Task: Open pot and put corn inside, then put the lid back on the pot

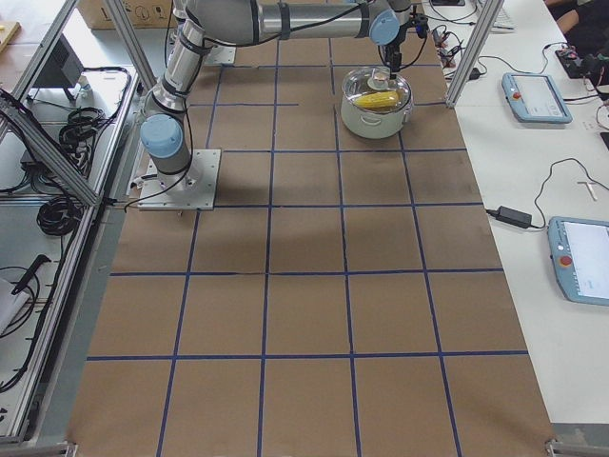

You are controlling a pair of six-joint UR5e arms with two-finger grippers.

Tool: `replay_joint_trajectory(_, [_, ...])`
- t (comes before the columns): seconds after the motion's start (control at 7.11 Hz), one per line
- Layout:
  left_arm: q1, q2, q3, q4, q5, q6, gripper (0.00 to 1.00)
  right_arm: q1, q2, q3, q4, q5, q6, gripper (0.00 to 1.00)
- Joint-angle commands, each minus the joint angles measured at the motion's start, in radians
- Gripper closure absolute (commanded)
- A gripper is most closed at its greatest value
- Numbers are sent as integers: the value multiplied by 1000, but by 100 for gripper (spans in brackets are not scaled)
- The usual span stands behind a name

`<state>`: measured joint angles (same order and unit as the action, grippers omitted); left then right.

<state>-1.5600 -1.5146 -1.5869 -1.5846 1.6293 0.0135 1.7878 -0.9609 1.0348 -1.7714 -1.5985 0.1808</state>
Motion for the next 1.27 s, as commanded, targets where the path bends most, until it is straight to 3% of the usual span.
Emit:
replay_joint_trajectory(0.0, [0, -1, 1, 0, 0, -1, 0, -10, -24, -68, 126, -3, 0, 0])
replay_joint_trajectory(0.56, [0, -1, 1, -2, 0, -1, 0, -100, -204, -15, 265, 0, -78, 4])
replay_joint_trajectory(0.98, [0, -1, 1, 0, 0, -1, 0, -203, -454, 288, 250, 71, -127, 5])
replay_joint_trajectory(1.12, [0, -1, 1, 0, 1, 0, 0, -209, -531, 341, 259, 68, -129, 5])
